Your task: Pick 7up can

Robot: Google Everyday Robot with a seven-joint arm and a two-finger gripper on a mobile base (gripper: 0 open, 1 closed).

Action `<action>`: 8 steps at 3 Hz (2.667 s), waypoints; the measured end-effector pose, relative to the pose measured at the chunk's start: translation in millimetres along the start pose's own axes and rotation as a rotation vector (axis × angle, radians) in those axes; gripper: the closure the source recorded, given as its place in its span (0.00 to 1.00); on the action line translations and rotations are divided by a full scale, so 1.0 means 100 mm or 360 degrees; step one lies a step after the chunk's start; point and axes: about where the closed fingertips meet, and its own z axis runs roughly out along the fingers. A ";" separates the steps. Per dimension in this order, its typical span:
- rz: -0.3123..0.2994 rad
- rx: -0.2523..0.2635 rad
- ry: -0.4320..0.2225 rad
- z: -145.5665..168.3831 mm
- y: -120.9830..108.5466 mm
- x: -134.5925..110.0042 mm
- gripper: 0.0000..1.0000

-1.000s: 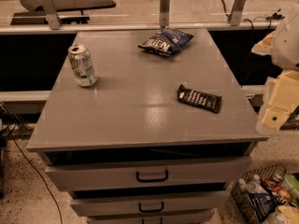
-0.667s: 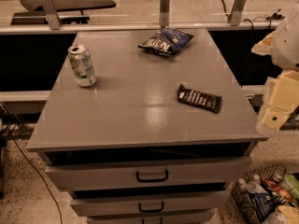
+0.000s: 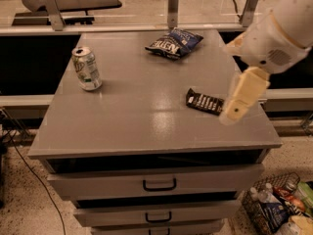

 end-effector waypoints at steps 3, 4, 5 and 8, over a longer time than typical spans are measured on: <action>-0.0105 -0.0098 -0.0508 0.84 -0.07 -1.09 0.00; -0.0083 -0.0104 -0.0600 0.93 -0.11 -1.21 0.00; -0.0081 -0.0146 -0.0790 1.25 -0.17 -1.59 0.00; -0.0033 -0.0076 -0.1475 2.04 -0.64 -2.78 0.00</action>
Offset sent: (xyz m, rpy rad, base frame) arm 0.0643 0.1951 -0.0481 0.4512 -0.0427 0.2285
